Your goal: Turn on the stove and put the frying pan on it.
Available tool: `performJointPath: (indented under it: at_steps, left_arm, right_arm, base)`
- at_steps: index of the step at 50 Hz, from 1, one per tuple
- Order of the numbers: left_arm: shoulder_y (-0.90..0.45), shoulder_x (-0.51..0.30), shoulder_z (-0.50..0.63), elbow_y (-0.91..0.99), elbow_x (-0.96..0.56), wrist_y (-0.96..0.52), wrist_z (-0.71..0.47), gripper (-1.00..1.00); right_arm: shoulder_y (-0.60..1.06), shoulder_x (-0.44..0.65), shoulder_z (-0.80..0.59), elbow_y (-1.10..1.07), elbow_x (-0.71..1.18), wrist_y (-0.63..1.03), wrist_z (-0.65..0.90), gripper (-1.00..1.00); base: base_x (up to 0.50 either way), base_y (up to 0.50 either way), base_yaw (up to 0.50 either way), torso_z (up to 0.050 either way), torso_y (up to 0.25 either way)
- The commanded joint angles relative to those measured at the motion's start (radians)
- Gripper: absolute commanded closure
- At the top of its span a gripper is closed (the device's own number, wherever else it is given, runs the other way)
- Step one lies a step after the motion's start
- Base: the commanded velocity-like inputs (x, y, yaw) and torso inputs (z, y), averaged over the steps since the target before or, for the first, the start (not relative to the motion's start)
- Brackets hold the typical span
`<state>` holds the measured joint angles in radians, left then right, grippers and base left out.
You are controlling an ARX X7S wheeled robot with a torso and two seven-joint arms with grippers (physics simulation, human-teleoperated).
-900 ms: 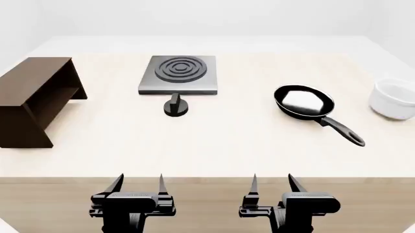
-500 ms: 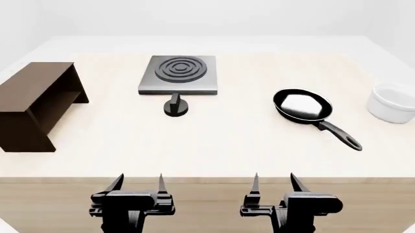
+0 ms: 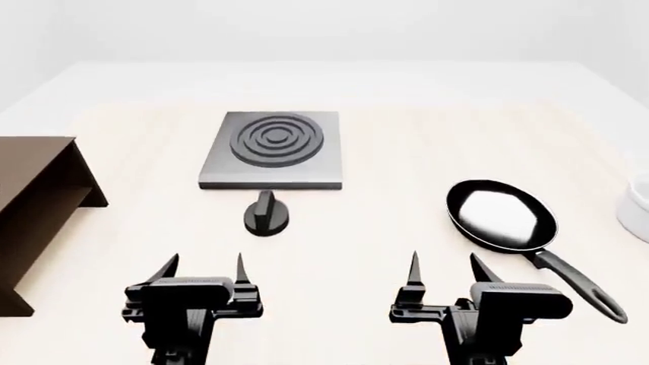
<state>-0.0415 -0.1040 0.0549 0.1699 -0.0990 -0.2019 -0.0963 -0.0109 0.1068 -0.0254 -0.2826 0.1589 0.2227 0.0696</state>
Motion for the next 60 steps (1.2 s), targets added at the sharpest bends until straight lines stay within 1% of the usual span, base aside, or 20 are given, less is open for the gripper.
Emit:
performJointPath:
  at_steps: [1,15,16,20,28,34,39,48,60]
  left_arm:
    - [-0.004,-0.015,0.012,0.012,-0.010,-0.010,-0.016,-1.00]
    - [-0.013,-0.027,0.031,0.011,-0.019,-0.019,-0.026,-1.00]
    - [-0.014,-0.028,0.032,0.010,-0.020,-0.021,-0.026,-1.00]
    - [-0.018,-0.032,0.032,0.010,-0.027,-0.029,-0.029,-1.00]
    - [-0.046,-0.045,0.012,-0.024,-0.034,-0.027,-0.046,-1.00]
    - [-0.078,-0.052,-0.014,-0.130,-0.024,0.024,-0.070,-1.00]
    - [-0.127,-0.060,-0.017,-0.267,-0.005,0.084,-0.078,-1.00]
    - [-0.173,-0.054,0.015,-0.435,0.042,0.183,-0.096,-1.00]
    - [-0.219,-0.026,0.064,-0.585,0.070,0.238,-0.103,-1.00]
  right_arm:
    - [0.000,0.017,-0.010,-0.024,0.022,0.028,0.010,-1.00]
    - [0.015,0.027,-0.013,-0.009,0.020,0.035,0.043,-1.00]
    - [0.020,0.031,-0.018,-0.006,0.026,0.060,0.038,-1.00]
    - [0.010,0.033,-0.028,-0.001,0.017,0.029,0.040,-1.00]
    - [0.011,0.039,-0.035,0.006,0.020,0.032,0.049,-1.00]
    - [0.010,0.044,-0.044,0.011,0.019,0.030,0.053,-1.00]
    - [0.010,0.046,-0.051,0.021,0.015,0.022,0.057,-1.00]
    - [0.012,0.052,-0.055,0.026,0.023,0.023,0.063,-1.00]
    - [0.012,0.058,-0.060,0.039,0.030,0.016,0.070,-1.00]
  base:
    - [0.50,0.00,0.00,0.000,0.000]
    - [0.50,0.00,0.00,0.000,0.000]
    - [0.22,0.00,0.00,0.000,0.000]
    - [0.00,0.00,0.00,0.000,0.004]
    - [0.00,0.00,0.00,0.000,0.000]
    - [0.00,0.00,0.00,0.000,0.000]
    - [0.00,0.00,0.00,0.000,0.000]
    - [0.00,0.00,0.00,0.000,0.000]
    - [0.00,0.00,0.00,0.000,0.000]
